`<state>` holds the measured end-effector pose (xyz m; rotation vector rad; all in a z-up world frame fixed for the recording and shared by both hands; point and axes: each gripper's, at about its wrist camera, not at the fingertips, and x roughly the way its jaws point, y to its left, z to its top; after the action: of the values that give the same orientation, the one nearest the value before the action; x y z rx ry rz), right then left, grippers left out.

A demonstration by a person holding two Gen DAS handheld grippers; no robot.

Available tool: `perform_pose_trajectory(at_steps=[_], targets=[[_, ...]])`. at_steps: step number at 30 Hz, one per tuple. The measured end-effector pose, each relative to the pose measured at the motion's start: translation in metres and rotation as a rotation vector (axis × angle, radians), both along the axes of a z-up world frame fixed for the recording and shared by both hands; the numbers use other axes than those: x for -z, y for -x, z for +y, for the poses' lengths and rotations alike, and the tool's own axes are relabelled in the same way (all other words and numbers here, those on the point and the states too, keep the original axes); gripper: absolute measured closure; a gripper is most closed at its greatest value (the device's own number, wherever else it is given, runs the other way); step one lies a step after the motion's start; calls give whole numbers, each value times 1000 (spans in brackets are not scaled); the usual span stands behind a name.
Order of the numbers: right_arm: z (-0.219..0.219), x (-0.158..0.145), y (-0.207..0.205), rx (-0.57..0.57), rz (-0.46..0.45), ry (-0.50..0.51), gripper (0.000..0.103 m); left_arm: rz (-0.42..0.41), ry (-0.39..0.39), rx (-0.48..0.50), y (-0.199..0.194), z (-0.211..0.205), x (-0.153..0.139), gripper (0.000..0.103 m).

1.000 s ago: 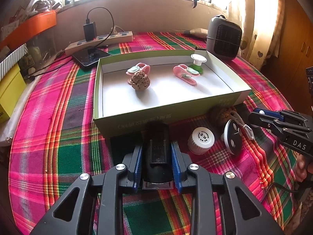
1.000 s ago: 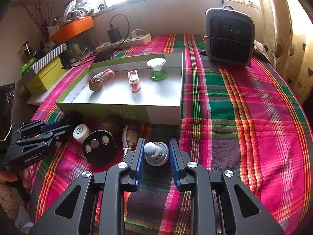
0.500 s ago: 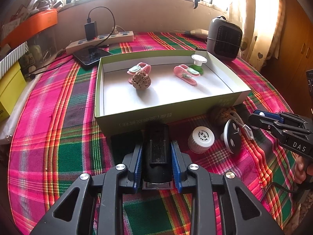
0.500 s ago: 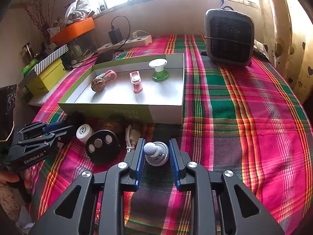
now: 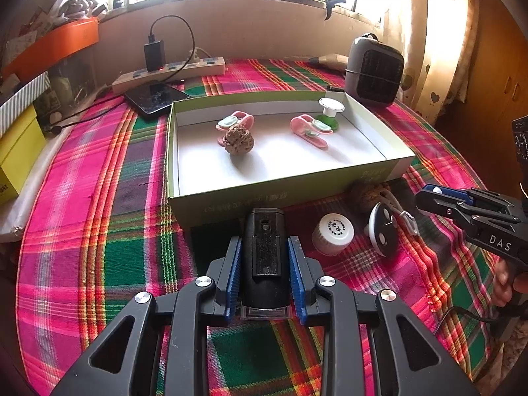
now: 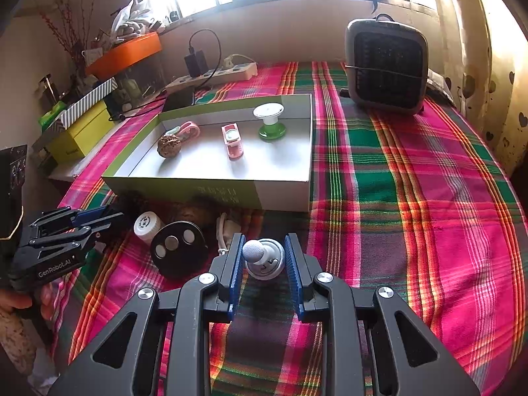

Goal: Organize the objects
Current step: 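Carry the flashlight with the left gripper while the right carries the white knob into the box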

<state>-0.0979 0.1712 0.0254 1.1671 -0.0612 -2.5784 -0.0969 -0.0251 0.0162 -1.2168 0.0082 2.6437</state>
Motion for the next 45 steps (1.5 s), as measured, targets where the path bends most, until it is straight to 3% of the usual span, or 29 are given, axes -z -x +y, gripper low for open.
perform_pose_trajectory(at_steps=[12,21,45], targets=[[-3,-18,-2,-6,39,17,78,44,-3,14,-5,-1,-25,78],[-5,-35,7,-12,67,22,77,48,-11,26,13,-1,-38,78],[-16,-31,79,-33,27,-6,77,2,-40,43,73,9,-30,78]])
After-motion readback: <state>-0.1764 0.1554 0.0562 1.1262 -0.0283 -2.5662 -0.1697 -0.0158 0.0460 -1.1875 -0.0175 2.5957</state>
